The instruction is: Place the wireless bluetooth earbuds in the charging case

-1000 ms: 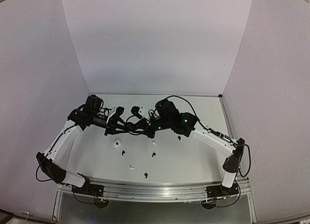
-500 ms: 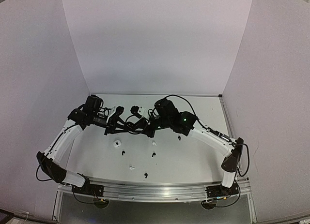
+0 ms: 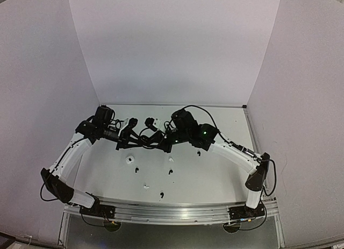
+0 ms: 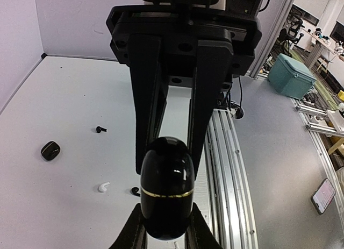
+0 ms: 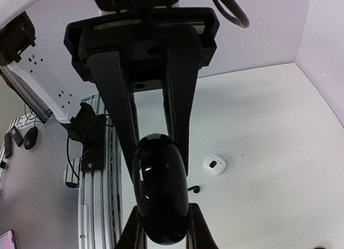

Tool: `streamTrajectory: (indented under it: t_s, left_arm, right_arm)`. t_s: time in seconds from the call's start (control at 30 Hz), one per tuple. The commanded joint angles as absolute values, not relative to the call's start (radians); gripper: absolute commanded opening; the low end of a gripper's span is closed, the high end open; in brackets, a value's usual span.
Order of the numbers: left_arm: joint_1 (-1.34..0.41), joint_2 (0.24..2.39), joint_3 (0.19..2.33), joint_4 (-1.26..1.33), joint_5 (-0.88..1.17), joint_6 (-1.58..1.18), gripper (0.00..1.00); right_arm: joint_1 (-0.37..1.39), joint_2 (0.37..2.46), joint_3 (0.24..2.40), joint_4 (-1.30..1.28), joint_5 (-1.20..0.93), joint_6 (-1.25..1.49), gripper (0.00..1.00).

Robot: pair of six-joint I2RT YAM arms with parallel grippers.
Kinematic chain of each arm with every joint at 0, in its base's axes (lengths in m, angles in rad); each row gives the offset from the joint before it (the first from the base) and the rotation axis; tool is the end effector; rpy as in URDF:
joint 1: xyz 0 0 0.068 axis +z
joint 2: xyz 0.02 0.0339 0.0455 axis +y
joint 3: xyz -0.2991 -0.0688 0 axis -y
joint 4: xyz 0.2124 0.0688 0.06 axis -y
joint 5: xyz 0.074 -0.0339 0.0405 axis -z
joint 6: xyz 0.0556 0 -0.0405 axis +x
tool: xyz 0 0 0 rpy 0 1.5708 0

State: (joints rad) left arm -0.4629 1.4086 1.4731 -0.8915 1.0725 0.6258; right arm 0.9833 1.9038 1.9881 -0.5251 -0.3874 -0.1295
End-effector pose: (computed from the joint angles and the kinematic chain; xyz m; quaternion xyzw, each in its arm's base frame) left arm 0.2000 -0.1544 0.4082 0.5736 0.5890 -0.4490 0.3501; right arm 0.2252 0.3761 0.4203 -0.5252 0.6494 0.3655 0.4109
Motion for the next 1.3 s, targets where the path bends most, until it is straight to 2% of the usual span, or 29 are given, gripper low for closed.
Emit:
streamTrajectory:
  t_s: [0.0,0.23,0.4,0.5,1.27]
  left_arm:
    - [-0.472,1.389,1.486,-0.872,1.152,0.654,0.0]
    - [-0.472,1.389,1.488,-0.905,1.144,0.71,0.0]
    - [-0.473,1.391,1.481,-0.96,1.127,0.779,0.0]
    - [-0.472,1.391,1.476,-0.966,1.125,0.793,0.0]
    - [-0.472,1.376,1.439,-1.035,1.053,0.939,0.0]
  right_arm:
    - [0.992,1.929,2.021,-0.528,-0.371,-0.135,0.24]
    - [0.991,1.932,2.031,-0.527,-0.35,-0.14,0.31]
    - [0.988,1.924,2.035,-0.528,-0.35,-0.143,0.43]
    - [0.983,1.919,2.036,-0.528,-0.343,-0.145,0.47]
    - [0.954,1.899,2.039,-0.528,-0.326,-0.135,0.48]
